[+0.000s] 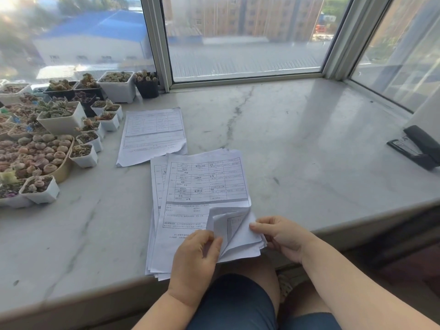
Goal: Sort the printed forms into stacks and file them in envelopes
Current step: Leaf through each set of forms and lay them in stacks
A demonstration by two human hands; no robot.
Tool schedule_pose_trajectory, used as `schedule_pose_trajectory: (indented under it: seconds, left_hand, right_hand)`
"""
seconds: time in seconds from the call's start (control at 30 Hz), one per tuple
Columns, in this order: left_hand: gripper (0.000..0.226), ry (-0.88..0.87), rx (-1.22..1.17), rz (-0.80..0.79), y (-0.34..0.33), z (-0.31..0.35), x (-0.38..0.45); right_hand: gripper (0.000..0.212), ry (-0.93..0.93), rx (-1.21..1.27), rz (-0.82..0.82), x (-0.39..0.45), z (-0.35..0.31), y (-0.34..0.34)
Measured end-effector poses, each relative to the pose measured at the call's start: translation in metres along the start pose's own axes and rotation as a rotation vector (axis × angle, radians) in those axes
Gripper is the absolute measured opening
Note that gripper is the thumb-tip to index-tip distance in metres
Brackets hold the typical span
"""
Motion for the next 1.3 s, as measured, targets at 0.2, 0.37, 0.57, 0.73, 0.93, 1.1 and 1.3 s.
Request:
schedule_pose_trajectory:
  seconds: [0.2,0.37,0.57,0.73,0.93,1.1,1.3]
  left_hand:
    - [0.041,0.055,-0.076,0.056,0.002,0.001,0.004]
    - [0.021,-0.115,0.024,-0.025,0.004,0.014,0.005]
    - [0.010,-0.135,0.093,-0.076,0.002,0.012,0.004]
    - [0.014,0.019,-0.098,-0.009,0.008,0.005,0.012]
    - [0.022,-0.157,-0.061,0.098,0.011,0.015,0.011]
    - [0.061,-0.713,0.389,-0.069,-0.010,0.055,0.008]
    - [0.066,-0.697,0.444,-0.261,-0.017,0.044,-0.006]
  right_hand:
    - [0.013,-0.019,-0.008,0.142,0.001,-0.001,-0.008]
    - [0.010,-0.010,0.031,0.173,-0.003,-0.004,-0.012]
    - [0.037,0.007,0.031,0.133,-0.007,-0.007,-0.008]
    - [0.027,0.063,0.018,0.067,-0.013,-0.008,0.002]
    - [0.021,0.273,-0.167,0.305,-0.016,-0.036,0.018]
    - [0.056,-0.085,0.117,-0.009,-0.006,-0.038,-0.008]
    - [0.023,-0.042,0.165,0.179,-0.009,-0.009,0.022]
Point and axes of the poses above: each hand's wrist, its own x-axis towards the middle knuckle, its own y-axis out of the back of the hand, z = x × y, the point moved 4 cm from there along x, towards the middle knuckle, and after that the axes turned 12 degrees about y, right-handed, at the moved point
